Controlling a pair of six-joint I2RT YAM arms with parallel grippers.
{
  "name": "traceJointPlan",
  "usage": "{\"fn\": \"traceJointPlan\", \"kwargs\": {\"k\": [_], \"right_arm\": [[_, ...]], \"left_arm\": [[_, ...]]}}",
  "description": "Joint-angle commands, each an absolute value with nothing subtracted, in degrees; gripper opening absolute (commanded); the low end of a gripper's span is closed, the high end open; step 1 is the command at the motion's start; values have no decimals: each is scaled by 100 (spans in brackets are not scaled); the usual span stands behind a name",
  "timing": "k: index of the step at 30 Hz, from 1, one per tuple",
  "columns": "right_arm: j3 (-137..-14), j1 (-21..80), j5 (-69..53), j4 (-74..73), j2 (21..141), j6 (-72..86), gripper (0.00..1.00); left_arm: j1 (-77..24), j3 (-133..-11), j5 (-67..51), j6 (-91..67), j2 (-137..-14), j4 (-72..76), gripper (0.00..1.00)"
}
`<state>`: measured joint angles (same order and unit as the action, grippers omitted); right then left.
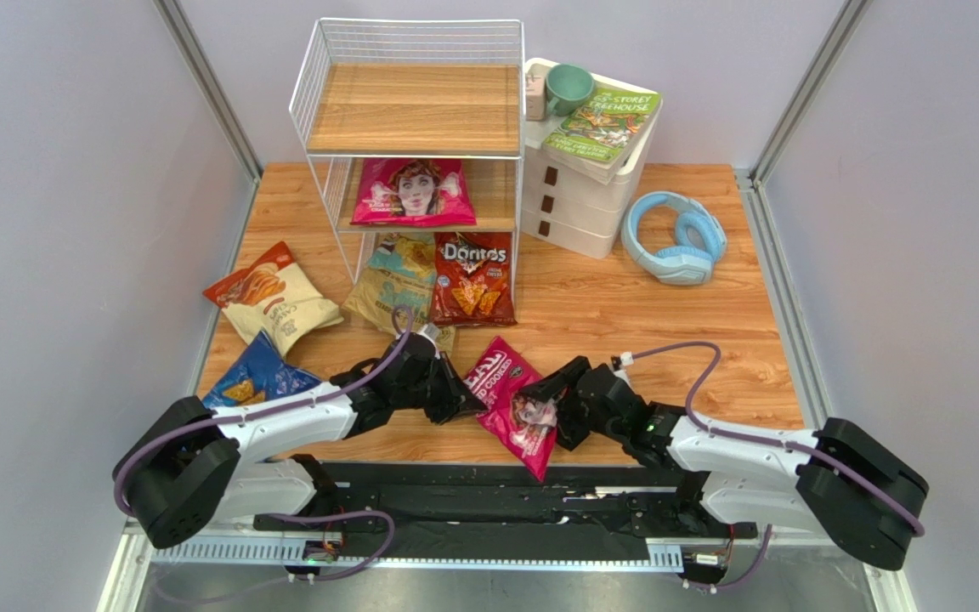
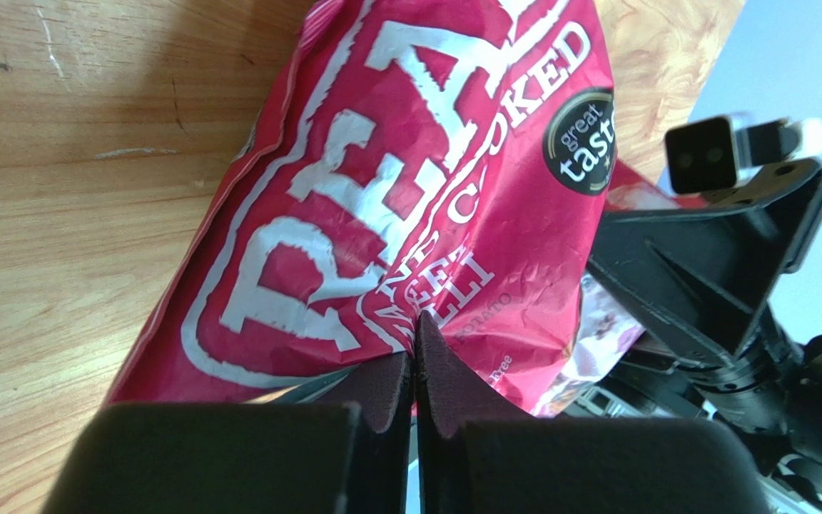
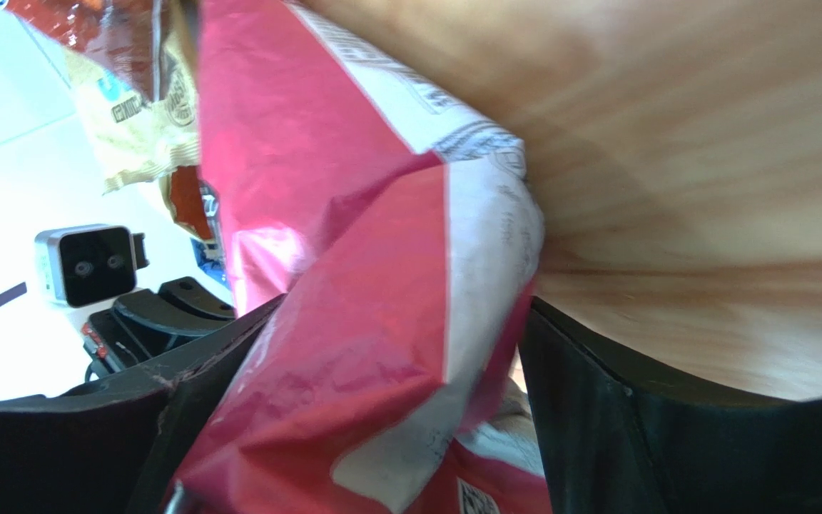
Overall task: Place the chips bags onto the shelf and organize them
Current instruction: Pick up the potato chip from the center of the board.
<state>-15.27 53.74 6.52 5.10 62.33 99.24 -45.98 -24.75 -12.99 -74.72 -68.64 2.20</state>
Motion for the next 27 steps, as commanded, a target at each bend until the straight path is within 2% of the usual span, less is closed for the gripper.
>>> {"fn": "traceJointPlan", "kwargs": {"k": [1,5,9,11,12,14,15,19,22,23,26,27], "right_arm": [[-1784,5335,765,1238,6556,9492,79],[-1828,5335,668,1406,6741,9396,78],[-1837,5326,659,1458,6741,9281,71],[-1828,5317,651,1468,6724,9211,56],[-1819,5326,642,1433,6680,9176,43],[-1846,5326,554,1336,6592,9036,26],[-1898,5335,519,1197,6531,8948,13],[-1995,5326,396,493,5795,8631,0],[-2082,5309,509,-173,5066,8456,0],[-2144,5300,527,-358,4862,8377,0],[-2486,5203,519,-974,4318,8025,0],[-2592,5116,475,-1141,4263,7824,0]], "left_arm": [[-4632,-2628,-1564,-7260,-6856,361,0],[-4632,-2628,-1556,-7242,-6891,299,0],[-4623,-2654,-1529,-7198,-6891,282,0],[-4614,-2724,-1512,-7128,-6873,220,0],[-4614,-2759,-1503,-7093,-6873,124,0],[-4597,-2909,-1468,-6970,-6829,18,0],[-4579,-2996,-1459,-6900,-6812,-330,0],[-4465,-3715,-1258,-6418,-6645,-1333,0],[-4263,-4225,-775,-6110,-6347,-2493,14],[-4193,-4332,-617,-6021,-6119,-3053,23],[-3877,-4605,-10,-5749,-5462,-3855,44],[-3789,-4614,183,-5731,-5275,-3989,45]]}}
